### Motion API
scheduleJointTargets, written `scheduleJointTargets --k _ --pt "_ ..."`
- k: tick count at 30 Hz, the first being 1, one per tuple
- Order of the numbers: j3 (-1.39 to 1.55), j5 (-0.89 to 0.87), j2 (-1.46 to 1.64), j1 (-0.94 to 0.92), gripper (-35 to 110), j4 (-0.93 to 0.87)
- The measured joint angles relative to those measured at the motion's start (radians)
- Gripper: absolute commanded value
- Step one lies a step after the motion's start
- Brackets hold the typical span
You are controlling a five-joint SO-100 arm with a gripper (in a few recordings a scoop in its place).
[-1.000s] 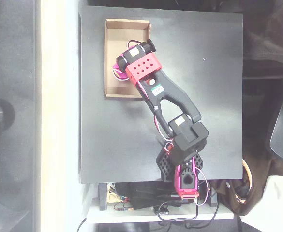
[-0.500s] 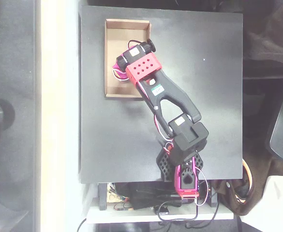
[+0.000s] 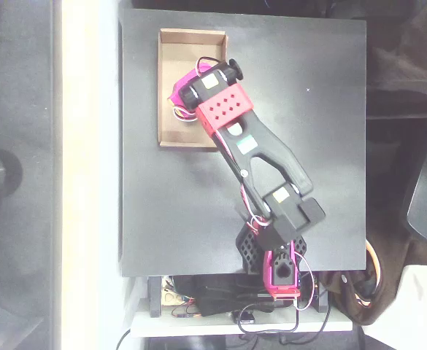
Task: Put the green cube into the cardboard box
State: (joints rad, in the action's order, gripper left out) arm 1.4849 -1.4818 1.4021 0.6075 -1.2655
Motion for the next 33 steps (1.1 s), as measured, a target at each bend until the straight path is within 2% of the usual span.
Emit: scheduleJointTargets --k 12,18,26,33 --pt "0.0 -0.003 0.396 -0.014 31 0.0" --pt "0.0 -0.008 0.572 -0.078 31 0.0" --pt "0.005 -0.006 0.765 -0.225 31 0.0" --pt "0.006 -0.008 0.804 -0.397 31 0.0"
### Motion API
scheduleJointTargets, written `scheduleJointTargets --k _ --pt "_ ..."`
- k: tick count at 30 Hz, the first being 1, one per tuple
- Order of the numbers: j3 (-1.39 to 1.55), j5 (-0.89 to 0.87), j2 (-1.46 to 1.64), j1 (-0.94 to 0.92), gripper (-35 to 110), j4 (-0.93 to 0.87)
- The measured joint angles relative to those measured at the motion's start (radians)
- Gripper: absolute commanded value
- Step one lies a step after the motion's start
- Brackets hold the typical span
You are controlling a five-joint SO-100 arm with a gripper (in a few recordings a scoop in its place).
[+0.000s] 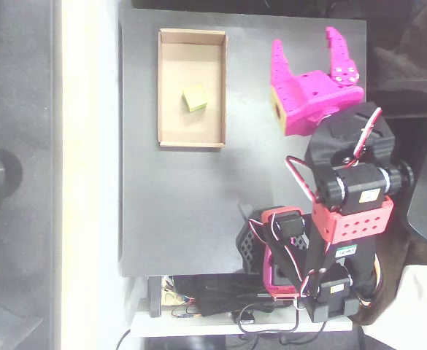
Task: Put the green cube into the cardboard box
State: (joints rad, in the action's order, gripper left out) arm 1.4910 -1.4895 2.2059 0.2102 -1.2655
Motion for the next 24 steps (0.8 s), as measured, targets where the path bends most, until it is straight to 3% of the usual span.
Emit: scheduleJointTargets --k 8,18,24 --pt "0.1 0.0 0.06 -0.13 31 0.035" --pt "0.48 0.0 0.268 -0.181 22 0.345" --pt "0.683 0.0 0.396 -0.189 16 0.408"
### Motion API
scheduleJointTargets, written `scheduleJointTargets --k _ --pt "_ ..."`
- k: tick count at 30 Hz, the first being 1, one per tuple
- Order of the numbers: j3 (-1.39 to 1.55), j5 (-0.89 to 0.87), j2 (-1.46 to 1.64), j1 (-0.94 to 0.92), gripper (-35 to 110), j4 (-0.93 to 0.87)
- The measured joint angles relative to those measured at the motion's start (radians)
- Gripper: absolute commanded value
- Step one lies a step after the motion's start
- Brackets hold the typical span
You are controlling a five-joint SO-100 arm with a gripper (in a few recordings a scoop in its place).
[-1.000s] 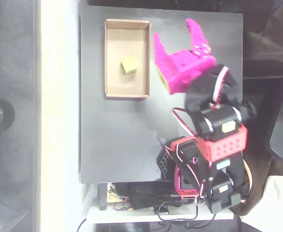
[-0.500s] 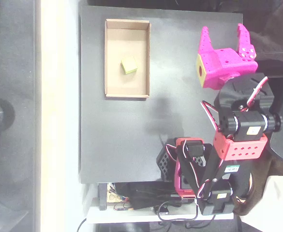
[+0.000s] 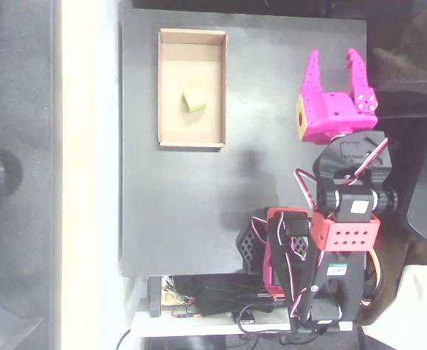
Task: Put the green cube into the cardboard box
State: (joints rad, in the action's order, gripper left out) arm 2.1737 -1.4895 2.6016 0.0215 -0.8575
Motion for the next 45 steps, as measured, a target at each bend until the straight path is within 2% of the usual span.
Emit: scheduleJointTargets --k 10,27,45 --pt "0.377 0.006 0.293 -0.054 4 0.005" --pt "0.718 0.008 0.485 -0.067 2 -0.008" --pt "0.79 0.008 0.632 -0.057 2 -0.595"
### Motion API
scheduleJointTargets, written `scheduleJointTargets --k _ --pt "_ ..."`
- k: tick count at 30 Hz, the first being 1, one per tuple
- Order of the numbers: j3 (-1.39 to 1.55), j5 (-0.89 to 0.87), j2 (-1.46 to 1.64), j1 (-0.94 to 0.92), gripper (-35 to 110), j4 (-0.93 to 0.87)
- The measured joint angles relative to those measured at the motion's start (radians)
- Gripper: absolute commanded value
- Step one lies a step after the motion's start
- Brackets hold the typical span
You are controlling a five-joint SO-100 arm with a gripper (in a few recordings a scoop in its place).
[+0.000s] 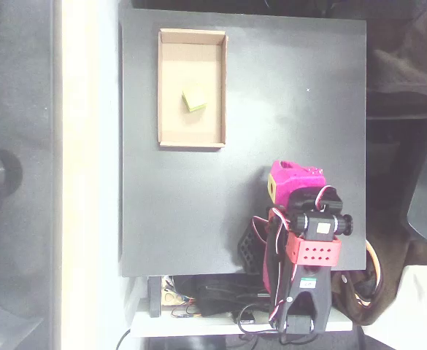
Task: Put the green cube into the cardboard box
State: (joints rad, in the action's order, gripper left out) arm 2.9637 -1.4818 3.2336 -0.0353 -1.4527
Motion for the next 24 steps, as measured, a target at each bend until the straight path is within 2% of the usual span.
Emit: scheduleJointTargets --k 24 --pt "0.081 -0.011 0.098 0.061 2 0.002"
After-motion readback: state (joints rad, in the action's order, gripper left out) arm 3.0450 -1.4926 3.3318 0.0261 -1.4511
